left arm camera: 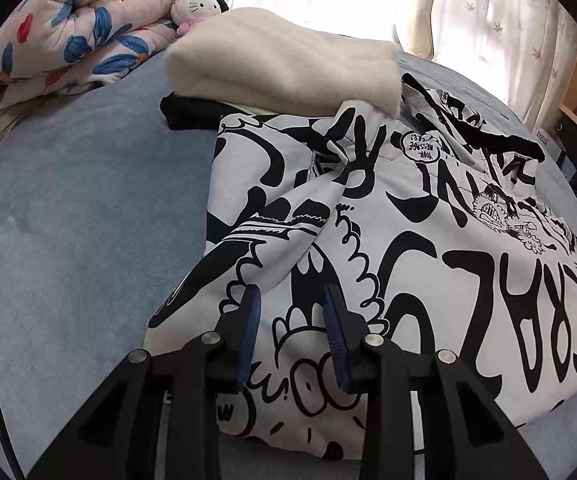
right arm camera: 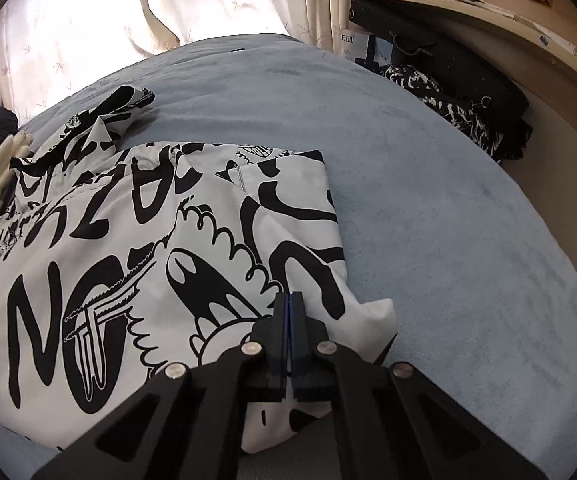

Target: Fold large clothes

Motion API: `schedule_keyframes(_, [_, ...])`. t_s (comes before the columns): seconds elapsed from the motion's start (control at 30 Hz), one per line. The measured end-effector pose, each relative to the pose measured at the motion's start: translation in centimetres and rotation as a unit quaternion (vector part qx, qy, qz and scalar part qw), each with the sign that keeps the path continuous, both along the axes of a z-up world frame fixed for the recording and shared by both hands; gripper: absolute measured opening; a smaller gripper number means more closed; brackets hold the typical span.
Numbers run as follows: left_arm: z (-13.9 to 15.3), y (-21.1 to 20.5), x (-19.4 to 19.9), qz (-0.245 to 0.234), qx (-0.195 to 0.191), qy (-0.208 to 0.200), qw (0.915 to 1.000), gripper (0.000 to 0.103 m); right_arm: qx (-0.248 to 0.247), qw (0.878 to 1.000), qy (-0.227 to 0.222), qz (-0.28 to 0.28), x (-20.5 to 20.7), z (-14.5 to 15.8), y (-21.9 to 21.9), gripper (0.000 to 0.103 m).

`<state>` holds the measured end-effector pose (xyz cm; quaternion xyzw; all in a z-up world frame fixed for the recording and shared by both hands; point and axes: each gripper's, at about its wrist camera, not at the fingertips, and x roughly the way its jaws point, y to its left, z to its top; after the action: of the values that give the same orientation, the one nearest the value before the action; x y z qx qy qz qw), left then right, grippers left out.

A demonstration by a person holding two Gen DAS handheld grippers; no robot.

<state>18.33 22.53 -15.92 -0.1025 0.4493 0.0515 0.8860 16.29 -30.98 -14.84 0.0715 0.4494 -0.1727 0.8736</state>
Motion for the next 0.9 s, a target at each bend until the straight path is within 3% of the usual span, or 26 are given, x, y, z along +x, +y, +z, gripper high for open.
schedule_keyframes(0.13, [0.5,0.4,-0.2,0.003,-0.014,0.008,0.9999,0.032,0.007,1.000,0.007,0.001,0.1,0.2,0.1,0.003])
schedule_keyframes(0.27, [1.7,0.8,-0.7,0.006,-0.008,0.010,0.9999,0.032,0.032,0.999,0.010,0.000,0.0,0.9,0.2,0.009])
schedule_keyframes(0.43, [3.9,1.0,-1.8,-0.002,-0.001,0.003,1.0000,0.033,0.047,0.999,0.013,0.006,-0.5,2.0,1.0,0.010])
schedule_keyframes(0.53, [5.5,0.9,-2.5,-0.006,0.007,-0.001,1.0000,0.037,0.049,0.999,0.011,0.021,-1.0,3.0,2.0,0.010])
schedule_keyframes(0.6, [6.6,0.8,-3.0,-0.009,0.006,-0.006,0.9999,0.046,0.049,0.998,0.007,0.030,-1.4,3.9,2.7,0.010])
schedule_keyframes(0.9, [10.9,-0.7,-5.0,-0.044,0.024,-0.025,0.9984,0.048,0.057,0.995,-0.011,0.078,-2.9,8.0,5.6,0.012])
